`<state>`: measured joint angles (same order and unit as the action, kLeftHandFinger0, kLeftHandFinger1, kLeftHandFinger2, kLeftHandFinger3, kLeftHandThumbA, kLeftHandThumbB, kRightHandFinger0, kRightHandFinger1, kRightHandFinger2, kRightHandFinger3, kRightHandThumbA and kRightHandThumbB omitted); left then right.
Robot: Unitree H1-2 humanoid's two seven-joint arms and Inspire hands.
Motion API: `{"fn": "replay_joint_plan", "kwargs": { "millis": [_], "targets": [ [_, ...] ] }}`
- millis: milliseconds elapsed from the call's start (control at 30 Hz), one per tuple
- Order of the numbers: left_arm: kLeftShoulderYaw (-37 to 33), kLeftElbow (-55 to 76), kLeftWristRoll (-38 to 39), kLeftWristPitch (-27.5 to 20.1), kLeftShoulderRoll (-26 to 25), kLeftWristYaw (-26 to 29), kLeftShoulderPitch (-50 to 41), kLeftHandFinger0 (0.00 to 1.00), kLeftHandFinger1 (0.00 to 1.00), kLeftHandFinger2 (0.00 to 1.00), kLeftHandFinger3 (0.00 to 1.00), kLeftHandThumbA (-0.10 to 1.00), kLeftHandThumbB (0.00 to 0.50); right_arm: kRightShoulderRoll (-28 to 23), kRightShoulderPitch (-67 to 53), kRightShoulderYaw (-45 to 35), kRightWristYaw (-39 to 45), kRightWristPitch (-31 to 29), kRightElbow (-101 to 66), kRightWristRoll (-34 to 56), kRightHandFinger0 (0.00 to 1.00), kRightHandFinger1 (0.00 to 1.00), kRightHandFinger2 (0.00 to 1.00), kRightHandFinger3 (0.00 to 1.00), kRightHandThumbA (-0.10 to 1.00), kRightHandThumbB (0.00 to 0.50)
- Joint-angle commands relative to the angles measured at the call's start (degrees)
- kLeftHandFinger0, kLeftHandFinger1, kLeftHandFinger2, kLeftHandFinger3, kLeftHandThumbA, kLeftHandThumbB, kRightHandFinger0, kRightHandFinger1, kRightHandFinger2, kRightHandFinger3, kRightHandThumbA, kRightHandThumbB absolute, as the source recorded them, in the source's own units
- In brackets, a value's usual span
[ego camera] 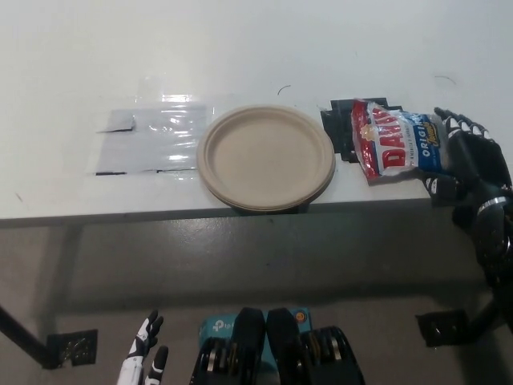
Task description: The robot picks up a small bag of sunflower seeds on the right hand side and take it to the empty plate on the left hand side then pours some sunflower seeds on to the plate.
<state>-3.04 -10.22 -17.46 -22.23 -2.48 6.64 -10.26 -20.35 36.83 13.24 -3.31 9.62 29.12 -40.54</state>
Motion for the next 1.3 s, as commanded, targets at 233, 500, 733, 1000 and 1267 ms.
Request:
{"fn": "replay_joint_plan", "kwargs": {
  "millis": [233, 500, 733, 1000, 1267],
  "targets": [
    [-0.5, 0.9, -2.1, -2.6, -0.3, 1.7, -0.3, 1.00, 1.00, 1.00, 1.00, 1.00, 0.117, -1.8, 8.3, 1.5, -7.5, -5.0, 9.8, -0.9, 1.00, 1.00, 1.00, 1.00, 0.66, 0.371],
    [-0.2, 0.1, -2.2, -4.1, -0.2, 2.1, 0.1, 1.00, 1.00, 1.00, 1.00, 1.00, 0.122, -1.4, 12.7, 3.9, -7.7, -7.8, 18.5, 0.0, 1.00, 1.00, 1.00, 1.00, 0.63, 0.398],
    [-0.3, 0.8, -2.4, -3.5, -0.1, 2.2, -0.4, 1.00, 1.00, 1.00, 1.00, 1.00, 0.124, -0.9, 15.6, 7.3, -9.2, -16.5, 26.8, 0.3, 1.00, 1.00, 1.00, 1.00, 0.50, 0.456],
    [-0.2, 0.0, -2.3, -4.4, -0.3, 2.4, 0.3, 1.00, 1.00, 1.00, 1.00, 1.00, 0.113, 0.5, 17.8, 10.7, -11.1, -18.9, 29.3, -0.4, 1.00, 1.00, 1.00, 1.00, 0.53, 0.475],
    [-0.2, 0.6, -2.3, -3.1, -0.2, 2.0, 0.4, 1.00, 1.00, 1.00, 1.00, 1.00, 0.133, 1.6, 19.0, 11.7, -11.5, -20.7, 32.4, 0.5, 1.00, 1.00, 1.00, 1.00, 0.50, 0.493]
  ]
}}
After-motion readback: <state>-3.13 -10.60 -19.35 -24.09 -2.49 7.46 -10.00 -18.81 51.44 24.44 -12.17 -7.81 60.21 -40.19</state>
